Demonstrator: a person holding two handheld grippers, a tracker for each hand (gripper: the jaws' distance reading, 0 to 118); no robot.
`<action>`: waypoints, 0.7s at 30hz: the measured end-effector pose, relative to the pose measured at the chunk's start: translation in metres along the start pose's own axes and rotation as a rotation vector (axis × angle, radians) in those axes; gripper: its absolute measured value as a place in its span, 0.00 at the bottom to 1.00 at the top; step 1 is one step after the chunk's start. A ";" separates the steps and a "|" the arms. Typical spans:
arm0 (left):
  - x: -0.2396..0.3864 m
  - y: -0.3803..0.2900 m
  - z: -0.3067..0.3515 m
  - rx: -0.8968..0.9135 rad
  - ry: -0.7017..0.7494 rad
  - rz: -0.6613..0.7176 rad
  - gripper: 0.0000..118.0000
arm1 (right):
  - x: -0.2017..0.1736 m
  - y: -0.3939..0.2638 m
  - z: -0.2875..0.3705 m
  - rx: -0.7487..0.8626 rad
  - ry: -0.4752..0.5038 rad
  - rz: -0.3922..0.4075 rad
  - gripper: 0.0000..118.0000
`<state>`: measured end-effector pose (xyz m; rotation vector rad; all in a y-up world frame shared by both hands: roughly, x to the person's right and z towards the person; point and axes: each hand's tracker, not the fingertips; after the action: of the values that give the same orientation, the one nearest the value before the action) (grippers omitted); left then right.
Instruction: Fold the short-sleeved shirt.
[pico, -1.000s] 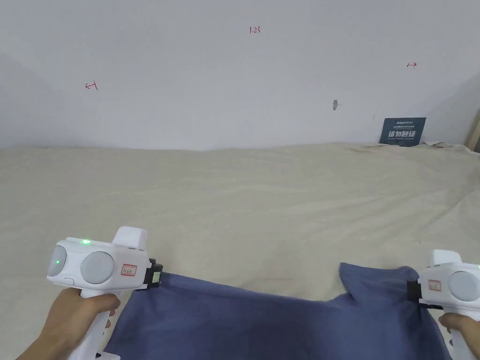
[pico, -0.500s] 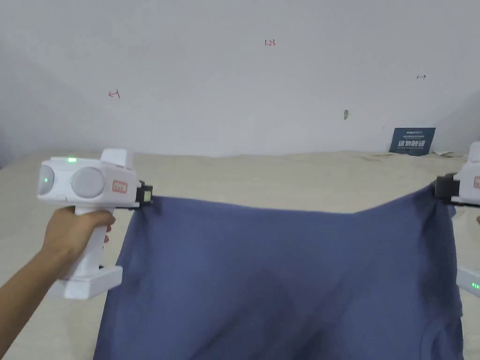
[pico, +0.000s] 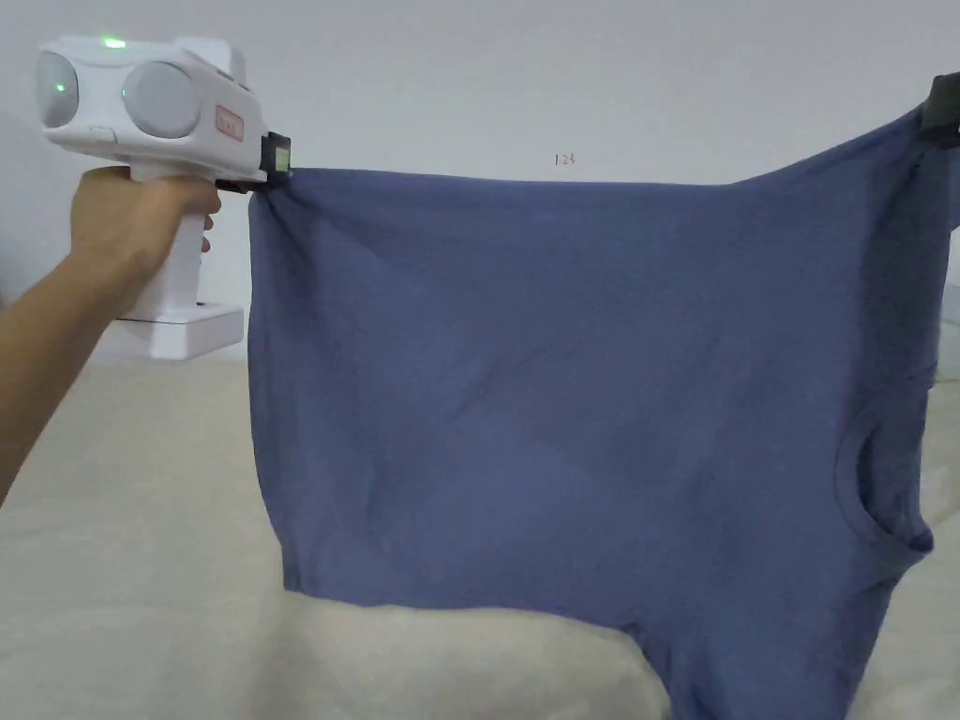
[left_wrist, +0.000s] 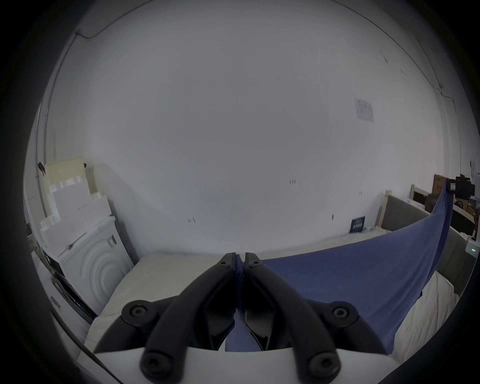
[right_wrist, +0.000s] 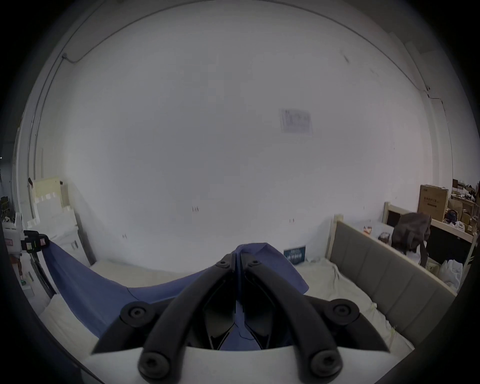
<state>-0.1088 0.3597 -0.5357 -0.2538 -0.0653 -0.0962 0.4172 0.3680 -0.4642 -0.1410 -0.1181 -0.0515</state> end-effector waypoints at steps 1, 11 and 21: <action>-0.002 0.007 0.003 0.010 -0.008 0.005 0.02 | -0.001 0.009 0.001 0.026 0.000 -0.005 0.01; 0.006 -0.021 0.007 -0.006 -0.020 0.010 0.02 | -0.007 -0.009 0.015 0.004 0.008 -0.017 0.01; 0.011 -0.154 -0.013 -0.199 -0.072 0.022 0.02 | 0.008 -0.137 0.013 -0.143 0.025 -0.004 0.01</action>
<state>-0.1127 0.2070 -0.5090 -0.4565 -0.1251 -0.0714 0.4157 0.2339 -0.4320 -0.2829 -0.0901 -0.0659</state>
